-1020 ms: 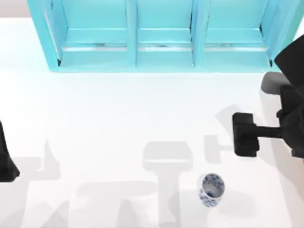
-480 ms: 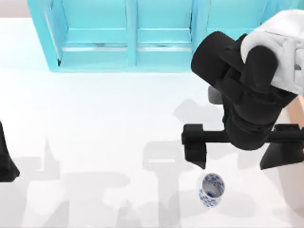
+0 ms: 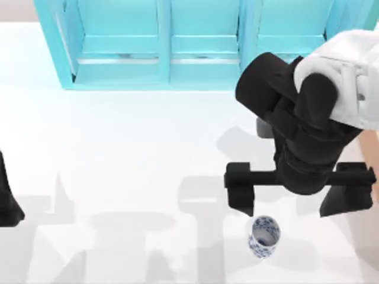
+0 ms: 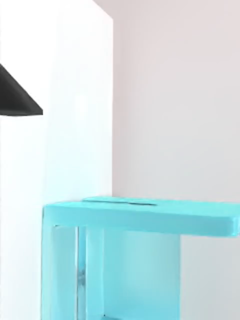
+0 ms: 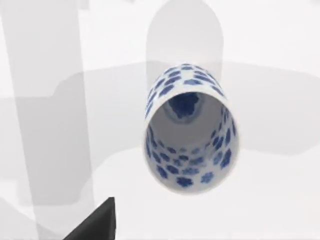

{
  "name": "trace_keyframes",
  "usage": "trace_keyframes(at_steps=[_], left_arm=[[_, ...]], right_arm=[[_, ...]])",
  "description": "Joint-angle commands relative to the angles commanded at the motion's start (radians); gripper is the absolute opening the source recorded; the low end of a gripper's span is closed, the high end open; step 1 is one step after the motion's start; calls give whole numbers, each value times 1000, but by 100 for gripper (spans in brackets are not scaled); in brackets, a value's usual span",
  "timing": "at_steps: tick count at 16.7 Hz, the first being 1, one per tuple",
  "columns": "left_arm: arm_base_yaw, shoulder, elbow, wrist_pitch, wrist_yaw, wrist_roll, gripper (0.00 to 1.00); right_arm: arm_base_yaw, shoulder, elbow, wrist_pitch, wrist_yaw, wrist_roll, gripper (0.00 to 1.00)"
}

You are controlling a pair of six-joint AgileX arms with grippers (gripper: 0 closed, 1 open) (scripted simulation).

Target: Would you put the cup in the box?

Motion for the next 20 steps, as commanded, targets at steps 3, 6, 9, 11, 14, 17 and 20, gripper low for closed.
trace_keyframes(at_steps=[3, 6, 9, 11, 14, 17, 20], left_arm=[[0, 0, 0, 0, 0, 0, 100], [0, 0, 0, 0, 0, 0, 100], [0, 0, 0, 0, 0, 0, 100], [0, 0, 0, 0, 0, 0, 100], [0, 0, 0, 0, 0, 0, 100], [0, 0, 0, 0, 0, 0, 100], [0, 0, 0, 0, 0, 0, 100]], right_arm=[[2, 39, -97, 144, 0, 3, 100], [5, 78, -189, 276, 0, 6, 100], [7, 93, -223, 319, 0, 8, 100], [7, 93, -223, 319, 0, 8, 100], [7, 93, -223, 319, 0, 8, 85], [7, 93, -223, 319, 0, 8, 62], [7, 93, -223, 319, 0, 8, 40]])
